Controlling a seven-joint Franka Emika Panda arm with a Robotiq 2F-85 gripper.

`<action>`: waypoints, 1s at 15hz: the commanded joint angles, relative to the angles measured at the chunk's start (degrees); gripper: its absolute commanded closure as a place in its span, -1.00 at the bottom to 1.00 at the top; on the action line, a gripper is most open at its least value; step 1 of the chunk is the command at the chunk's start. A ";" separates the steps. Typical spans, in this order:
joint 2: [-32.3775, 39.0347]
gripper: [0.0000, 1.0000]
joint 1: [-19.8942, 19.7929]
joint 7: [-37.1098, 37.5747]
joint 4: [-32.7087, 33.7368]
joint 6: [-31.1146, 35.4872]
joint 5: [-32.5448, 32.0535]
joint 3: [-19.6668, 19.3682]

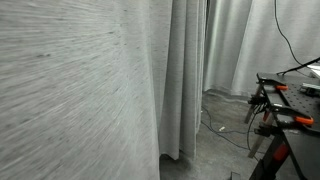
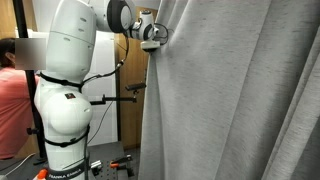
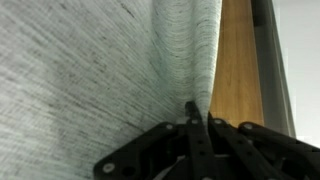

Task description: Close the curtain

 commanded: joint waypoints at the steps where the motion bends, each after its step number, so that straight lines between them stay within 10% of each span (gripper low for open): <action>1: 5.10 0.98 3.71 -3.01 3.99 -0.36 -3.49 2.13; 15: 5.49 0.98 5.14 -7.82 5.17 -1.50 -4.27 3.75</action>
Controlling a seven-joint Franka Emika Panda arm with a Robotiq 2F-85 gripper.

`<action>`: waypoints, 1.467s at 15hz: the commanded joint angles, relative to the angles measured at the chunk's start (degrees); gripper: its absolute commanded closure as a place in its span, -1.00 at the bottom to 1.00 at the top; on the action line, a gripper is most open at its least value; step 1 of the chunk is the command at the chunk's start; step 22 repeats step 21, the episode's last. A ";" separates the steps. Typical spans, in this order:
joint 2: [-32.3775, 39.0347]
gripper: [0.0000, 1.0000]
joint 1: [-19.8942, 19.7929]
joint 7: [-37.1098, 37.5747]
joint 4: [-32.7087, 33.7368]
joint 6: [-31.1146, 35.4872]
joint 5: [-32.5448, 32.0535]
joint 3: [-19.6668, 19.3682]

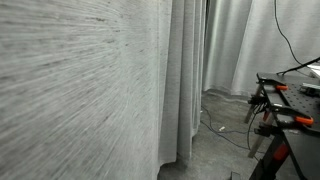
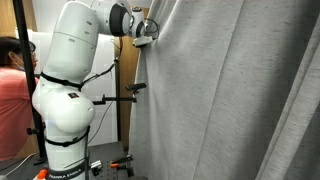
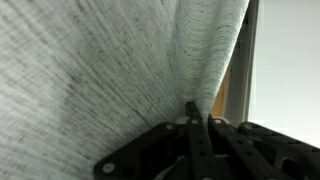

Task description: Close the curtain

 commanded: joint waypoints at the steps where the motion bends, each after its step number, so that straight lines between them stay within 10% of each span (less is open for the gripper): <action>1: 3.07 0.98 0.93 -0.28 0.45 -2.89 -0.96 0.08; 22: 0.47 0.98 0.15 0.50 -1.44 -4.16 0.45 -0.77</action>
